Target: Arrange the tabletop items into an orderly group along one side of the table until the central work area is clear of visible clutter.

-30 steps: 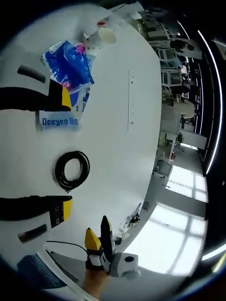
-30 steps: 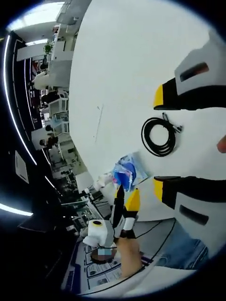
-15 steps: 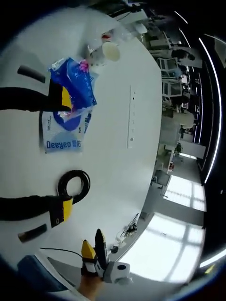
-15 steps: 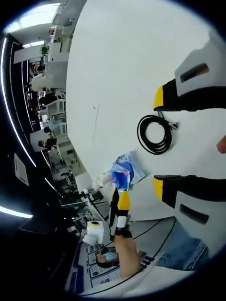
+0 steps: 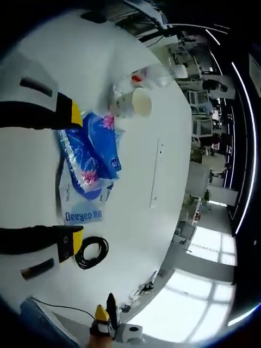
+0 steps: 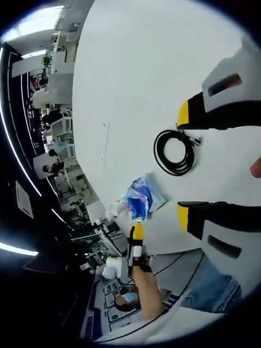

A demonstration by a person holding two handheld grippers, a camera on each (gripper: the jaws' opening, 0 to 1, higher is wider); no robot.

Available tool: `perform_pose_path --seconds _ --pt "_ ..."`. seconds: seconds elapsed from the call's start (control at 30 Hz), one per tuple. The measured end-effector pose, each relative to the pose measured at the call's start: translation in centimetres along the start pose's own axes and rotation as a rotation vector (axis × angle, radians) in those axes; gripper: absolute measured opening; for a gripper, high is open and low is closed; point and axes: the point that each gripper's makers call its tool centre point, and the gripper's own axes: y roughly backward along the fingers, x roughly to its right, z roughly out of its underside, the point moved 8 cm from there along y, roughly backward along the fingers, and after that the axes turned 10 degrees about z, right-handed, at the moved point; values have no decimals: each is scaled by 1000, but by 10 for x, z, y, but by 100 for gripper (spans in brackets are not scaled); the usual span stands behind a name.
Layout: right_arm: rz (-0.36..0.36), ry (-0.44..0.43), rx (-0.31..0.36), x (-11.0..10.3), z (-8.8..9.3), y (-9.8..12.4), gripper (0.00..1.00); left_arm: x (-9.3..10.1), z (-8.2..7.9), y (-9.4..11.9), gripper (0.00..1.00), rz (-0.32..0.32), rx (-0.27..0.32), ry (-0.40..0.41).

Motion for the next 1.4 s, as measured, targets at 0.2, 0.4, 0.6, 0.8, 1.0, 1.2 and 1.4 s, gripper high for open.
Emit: perform_pose_path --seconds 0.2,0.4,0.6,0.8,1.0,1.2,1.4 --pt "7 -9 -9 0 4 2 51 -24 6 2 69 -72 -10 28" --pt "13 -10 -15 0 6 3 51 -39 10 -1 67 -90 -8 85" --pt "20 -10 -22 -2 8 4 51 -45 13 -5 65 -100 -13 107" --pt "22 -10 -28 -3 10 4 50 -50 14 -10 61 -95 -29 115" --pt "20 -2 -40 -6 11 3 50 -58 15 -17 55 -105 -39 136" --pt "24 -7 -46 -7 12 3 49 -57 17 -21 42 -108 -58 141" --pt "26 -14 -52 -9 13 2 48 -54 18 -25 15 -69 -62 190"
